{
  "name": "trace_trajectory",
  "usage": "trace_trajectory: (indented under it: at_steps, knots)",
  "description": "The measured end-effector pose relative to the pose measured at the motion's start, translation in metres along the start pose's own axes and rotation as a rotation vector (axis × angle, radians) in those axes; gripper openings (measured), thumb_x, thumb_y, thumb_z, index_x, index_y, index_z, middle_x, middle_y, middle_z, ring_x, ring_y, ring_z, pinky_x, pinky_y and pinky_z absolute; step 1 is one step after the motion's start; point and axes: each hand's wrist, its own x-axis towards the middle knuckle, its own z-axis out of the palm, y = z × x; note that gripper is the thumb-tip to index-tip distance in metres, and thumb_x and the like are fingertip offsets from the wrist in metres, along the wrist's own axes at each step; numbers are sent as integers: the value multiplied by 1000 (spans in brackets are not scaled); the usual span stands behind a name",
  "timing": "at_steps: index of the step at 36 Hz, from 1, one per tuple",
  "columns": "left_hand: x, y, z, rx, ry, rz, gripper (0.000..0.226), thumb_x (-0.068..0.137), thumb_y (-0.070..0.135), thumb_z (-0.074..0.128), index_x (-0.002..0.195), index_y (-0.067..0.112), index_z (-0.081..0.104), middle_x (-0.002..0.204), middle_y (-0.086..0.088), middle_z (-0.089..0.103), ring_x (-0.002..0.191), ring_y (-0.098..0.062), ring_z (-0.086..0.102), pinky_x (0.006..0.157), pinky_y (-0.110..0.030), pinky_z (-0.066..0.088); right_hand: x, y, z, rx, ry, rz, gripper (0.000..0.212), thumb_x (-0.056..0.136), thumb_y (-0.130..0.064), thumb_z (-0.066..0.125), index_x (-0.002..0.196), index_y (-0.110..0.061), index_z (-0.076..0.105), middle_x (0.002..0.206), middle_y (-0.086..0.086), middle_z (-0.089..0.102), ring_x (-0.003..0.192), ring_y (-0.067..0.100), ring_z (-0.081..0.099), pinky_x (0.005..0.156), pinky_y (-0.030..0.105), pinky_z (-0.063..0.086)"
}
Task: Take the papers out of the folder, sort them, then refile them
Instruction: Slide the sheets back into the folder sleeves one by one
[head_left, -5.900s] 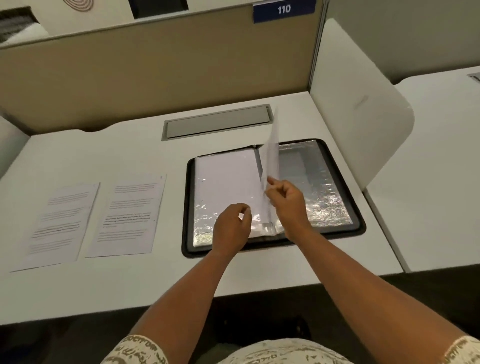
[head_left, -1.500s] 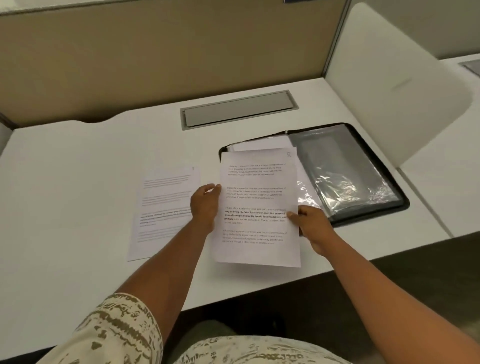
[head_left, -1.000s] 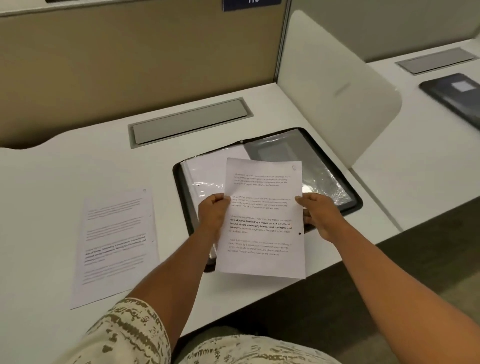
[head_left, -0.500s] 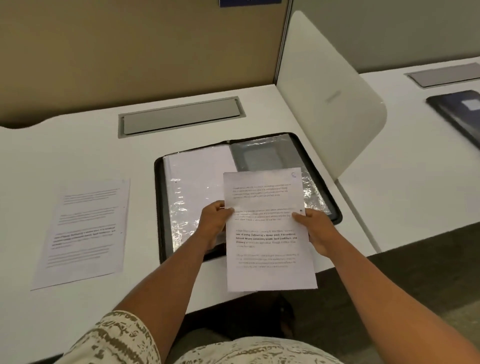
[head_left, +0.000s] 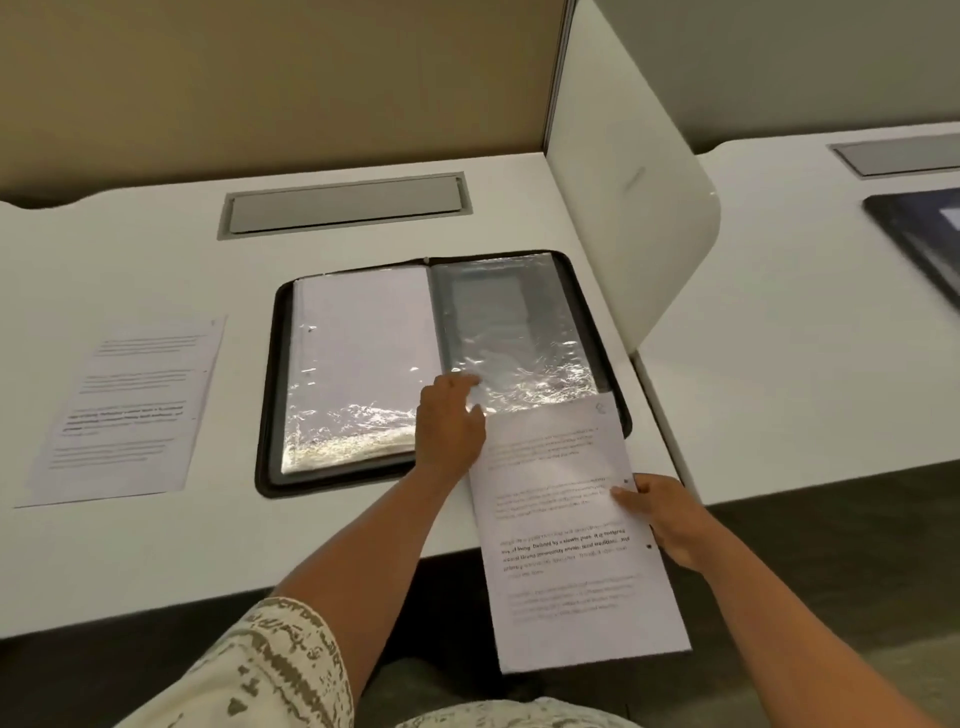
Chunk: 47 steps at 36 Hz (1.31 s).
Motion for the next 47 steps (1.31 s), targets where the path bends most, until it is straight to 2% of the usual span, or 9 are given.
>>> trace_trajectory:
  at_steps: [8,14,22,27,31,33,36,42,47]
  knots:
    - [3,11,35,269,-265,145,25,93,28,64,116,20,70,115,-3,59,113,-25,46,91,-38,45,-8,20,-20,-80,-62,76,25,101,-18,58,117,0,66,109,16,75,100,36,73,94,59,55]
    - [8,11,39,353,-253,262,24,94,33,64,110,16,71,115,-3,57,109,-23,48,81,-32,42,-13,23,-21,-65,-85,75,26,101,-18,58,117,0,67,109,15,75,100,35,73,93,58,56]
    - [7,11,37,540,-189,380,16,97,15,56,85,11,65,83,-3,58,79,-24,55,53,-38,52,-16,17,-24,-65,-84,68,25,101,-19,58,117,-2,67,108,14,76,100,34,73,94,57,55]
    - [10,17,34,465,-203,317,18,99,17,45,86,12,56,84,-1,55,82,-23,54,58,-34,44,-16,13,-24,-61,-102,67,26,100,-18,59,119,-1,67,110,15,75,101,34,73,95,58,55]
    - [13,17,34,455,-259,315,24,96,10,49,118,13,58,110,-4,59,99,-25,55,66,-35,46,-15,7,-22,-62,-110,72,25,100,-18,59,118,-3,67,109,17,75,100,36,73,94,58,55]
    - [14,17,33,479,-290,333,30,93,6,50,122,13,56,113,-5,57,100,-25,54,67,-39,50,-13,4,-23,-50,-114,78,26,100,-19,59,119,-2,67,110,19,74,101,40,72,94,61,54]
    - [16,18,32,478,-277,330,25,97,16,52,120,15,59,110,-4,59,98,-25,56,68,-38,51,-12,-3,-21,-75,-115,60,29,100,-24,60,117,-1,67,108,20,74,100,41,72,93,62,54]
    - [18,24,35,441,-206,349,29,100,25,45,87,12,68,81,1,54,77,-21,56,58,-31,42,-7,-16,-15,-168,-65,13,30,99,-29,62,107,0,70,100,17,76,93,38,74,90,61,56]
    - [18,27,36,404,-180,353,13,95,17,52,98,12,64,90,-1,59,75,-21,57,58,-38,53,-3,-26,-15,-177,-42,14,23,96,-19,67,105,1,72,97,19,77,91,40,74,90,60,56]
